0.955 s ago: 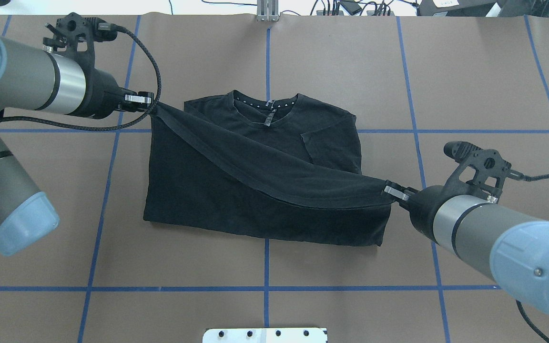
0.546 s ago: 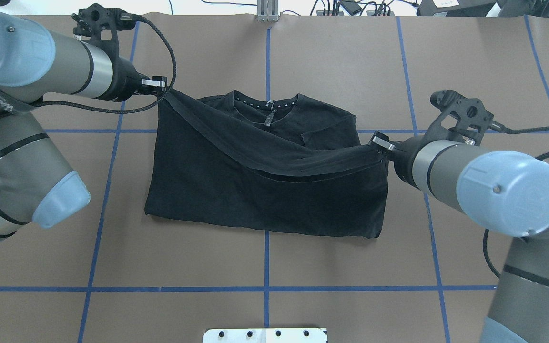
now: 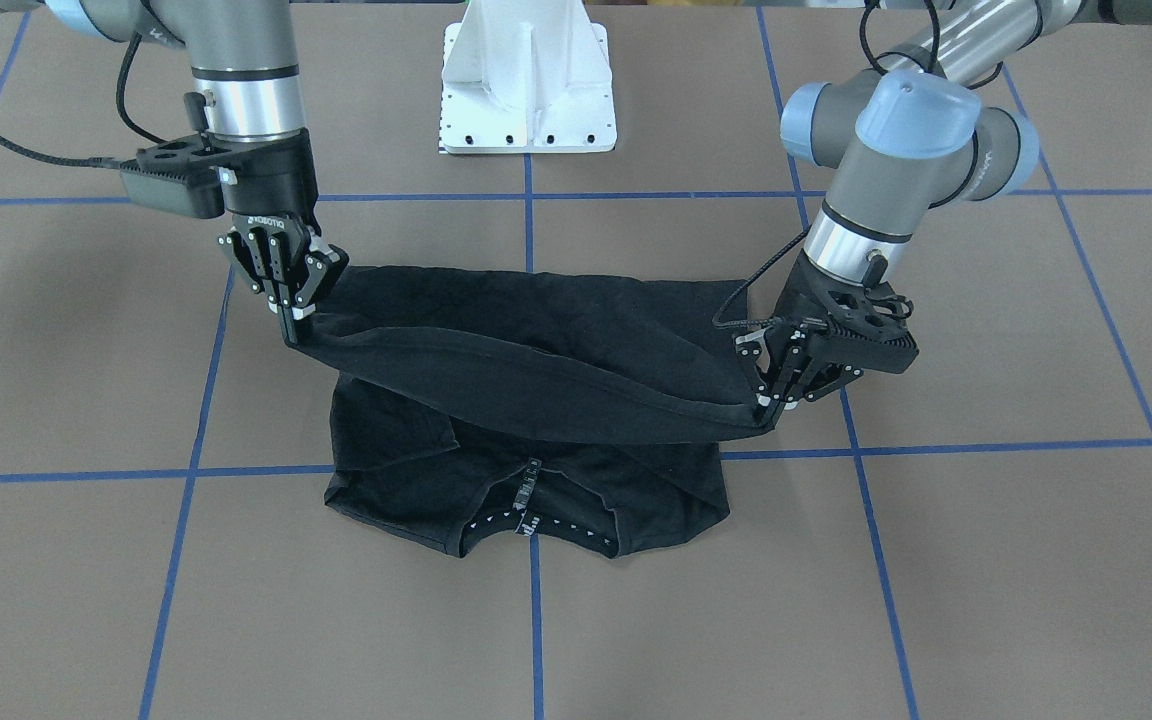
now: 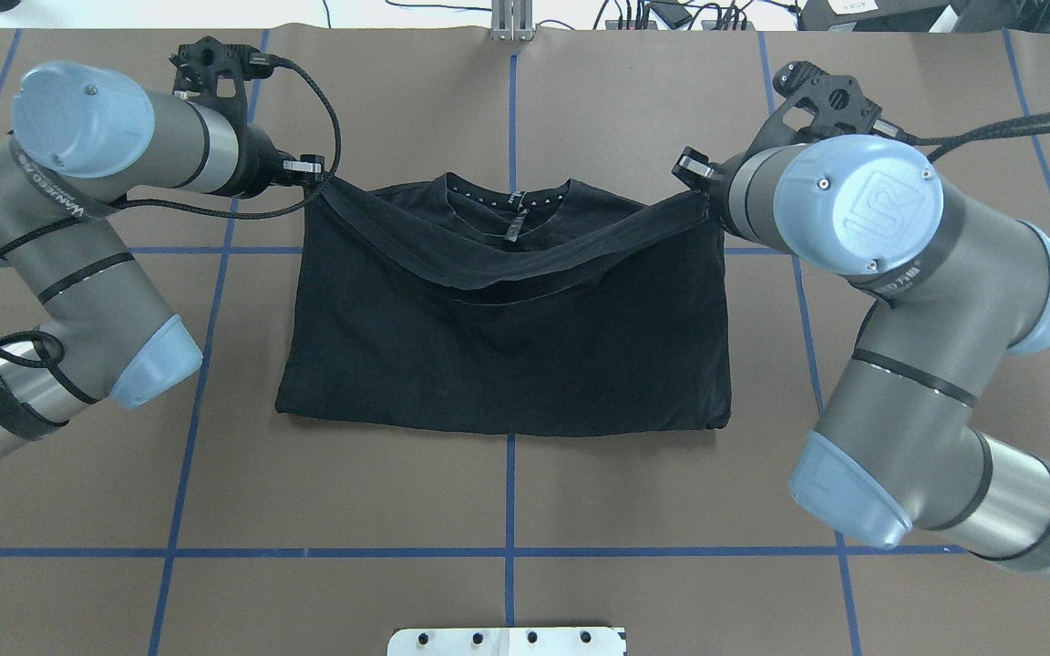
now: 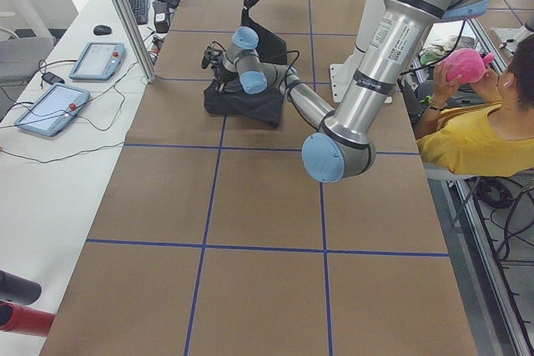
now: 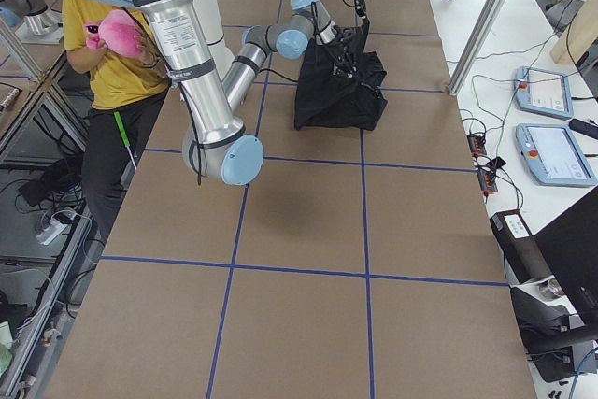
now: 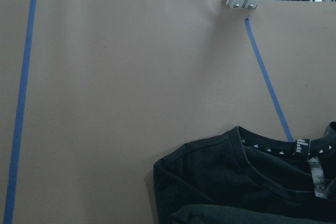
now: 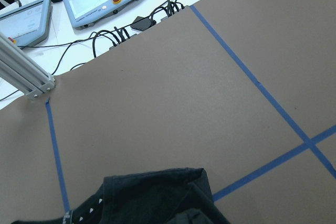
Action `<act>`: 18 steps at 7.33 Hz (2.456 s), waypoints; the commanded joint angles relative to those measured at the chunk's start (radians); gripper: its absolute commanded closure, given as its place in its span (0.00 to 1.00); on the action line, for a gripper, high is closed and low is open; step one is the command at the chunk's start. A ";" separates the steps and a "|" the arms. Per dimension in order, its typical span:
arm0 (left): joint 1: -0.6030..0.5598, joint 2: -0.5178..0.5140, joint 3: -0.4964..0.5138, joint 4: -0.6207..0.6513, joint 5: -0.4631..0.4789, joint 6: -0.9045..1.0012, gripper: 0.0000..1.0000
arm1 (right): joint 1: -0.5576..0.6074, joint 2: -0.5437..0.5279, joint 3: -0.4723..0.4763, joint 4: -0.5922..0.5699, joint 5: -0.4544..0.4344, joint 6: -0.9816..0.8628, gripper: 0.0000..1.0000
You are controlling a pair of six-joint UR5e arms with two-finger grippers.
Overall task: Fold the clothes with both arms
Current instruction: 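Lay the hem over the collar edge with both grippers, then open both grippers to release the hem at the collar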
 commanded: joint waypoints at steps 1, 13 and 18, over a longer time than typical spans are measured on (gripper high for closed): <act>0.003 -0.052 0.128 -0.066 0.022 -0.001 1.00 | 0.064 0.057 -0.112 0.005 0.030 -0.030 1.00; 0.028 -0.119 0.303 -0.127 0.070 0.076 1.00 | 0.079 0.063 -0.353 0.194 0.031 -0.120 1.00; 0.002 -0.107 0.279 -0.205 -0.002 0.209 0.00 | 0.139 0.068 -0.355 0.195 0.196 -0.219 0.00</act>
